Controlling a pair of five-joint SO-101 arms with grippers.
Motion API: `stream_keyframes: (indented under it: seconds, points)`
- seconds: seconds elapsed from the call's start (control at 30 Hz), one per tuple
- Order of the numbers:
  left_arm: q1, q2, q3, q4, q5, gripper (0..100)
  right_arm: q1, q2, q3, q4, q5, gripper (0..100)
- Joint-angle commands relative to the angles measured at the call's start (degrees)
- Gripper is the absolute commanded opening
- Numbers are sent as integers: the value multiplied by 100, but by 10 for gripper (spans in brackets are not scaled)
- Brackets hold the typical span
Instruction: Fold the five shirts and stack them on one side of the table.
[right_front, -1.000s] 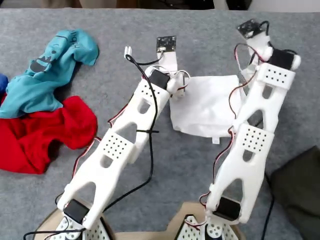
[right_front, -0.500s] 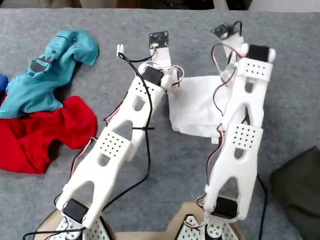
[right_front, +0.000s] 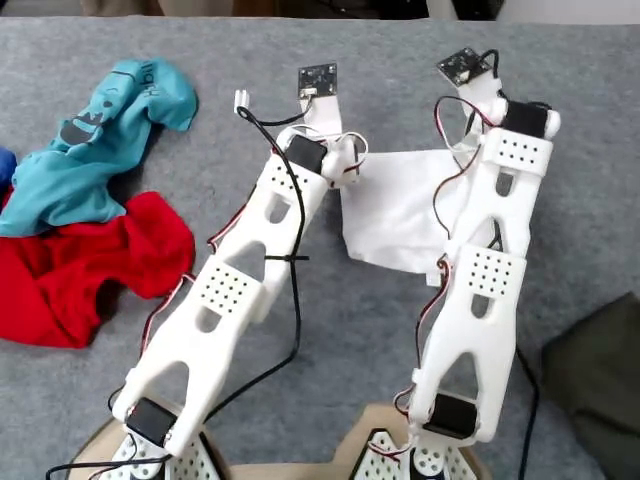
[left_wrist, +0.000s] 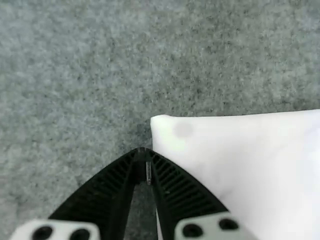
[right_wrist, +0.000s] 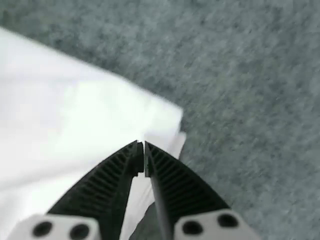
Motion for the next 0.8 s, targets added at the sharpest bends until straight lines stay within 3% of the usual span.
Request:
stream_keyframes:
  seconds: [0.0,0.13,0.4,0.77]
  points:
    - [18,-110,-202,79,18,21,40,-936,-215,316,-167,24]
    - [18,-110,-202,105,18,21,136,-1947,338,334,-360,23]
    - [26,-110,-211,88,18,21,207,-4180,4629,123,-598,23]
    - [53,-110,-211,88,-9,21,778,-4690,8488,-2374,-554,23]
